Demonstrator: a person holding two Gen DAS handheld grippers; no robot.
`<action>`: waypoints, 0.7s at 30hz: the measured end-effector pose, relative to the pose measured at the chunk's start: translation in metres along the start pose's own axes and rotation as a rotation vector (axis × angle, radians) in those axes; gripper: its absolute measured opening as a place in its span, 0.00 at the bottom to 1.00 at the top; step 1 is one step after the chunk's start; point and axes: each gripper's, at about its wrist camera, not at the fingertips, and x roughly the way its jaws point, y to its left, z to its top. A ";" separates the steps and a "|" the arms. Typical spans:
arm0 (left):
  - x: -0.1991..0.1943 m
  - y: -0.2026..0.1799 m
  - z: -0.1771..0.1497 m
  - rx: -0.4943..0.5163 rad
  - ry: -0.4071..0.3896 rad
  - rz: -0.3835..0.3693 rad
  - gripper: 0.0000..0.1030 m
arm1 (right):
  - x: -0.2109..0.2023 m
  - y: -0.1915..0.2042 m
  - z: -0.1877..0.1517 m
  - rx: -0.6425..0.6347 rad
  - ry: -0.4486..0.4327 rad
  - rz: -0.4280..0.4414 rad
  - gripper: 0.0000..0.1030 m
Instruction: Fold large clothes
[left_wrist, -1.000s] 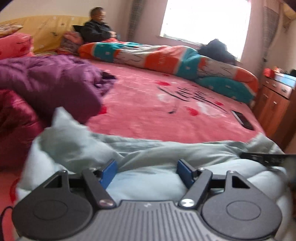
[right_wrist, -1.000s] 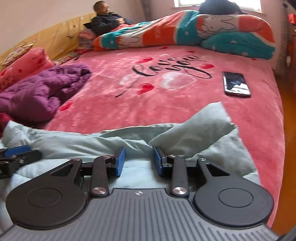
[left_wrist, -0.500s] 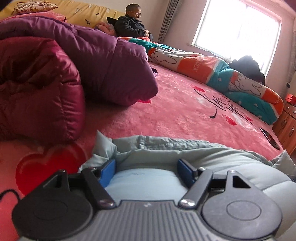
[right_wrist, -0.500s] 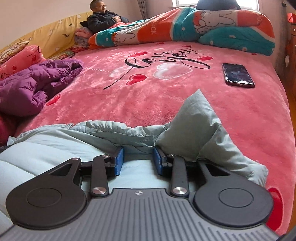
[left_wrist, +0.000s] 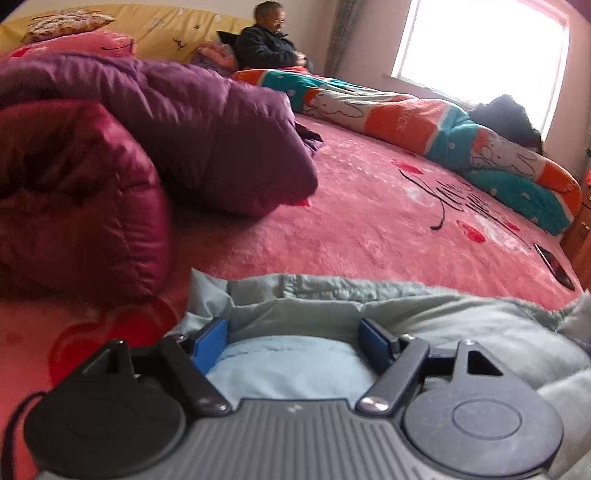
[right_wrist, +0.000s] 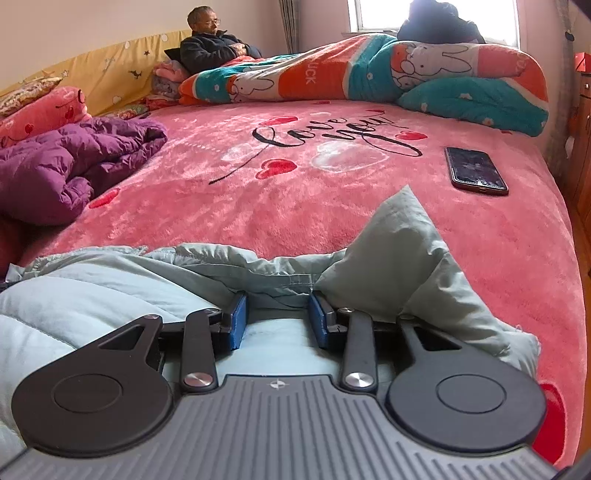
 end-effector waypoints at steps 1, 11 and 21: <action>-0.008 -0.002 0.003 -0.027 -0.017 -0.011 0.76 | -0.003 -0.002 0.001 0.013 -0.007 0.026 0.66; -0.048 -0.097 0.004 -0.004 -0.056 -0.175 0.86 | -0.050 -0.041 0.026 0.186 -0.122 0.037 1.00; -0.007 -0.131 -0.030 0.091 -0.020 -0.095 0.91 | -0.018 -0.058 0.015 0.190 -0.012 -0.034 0.96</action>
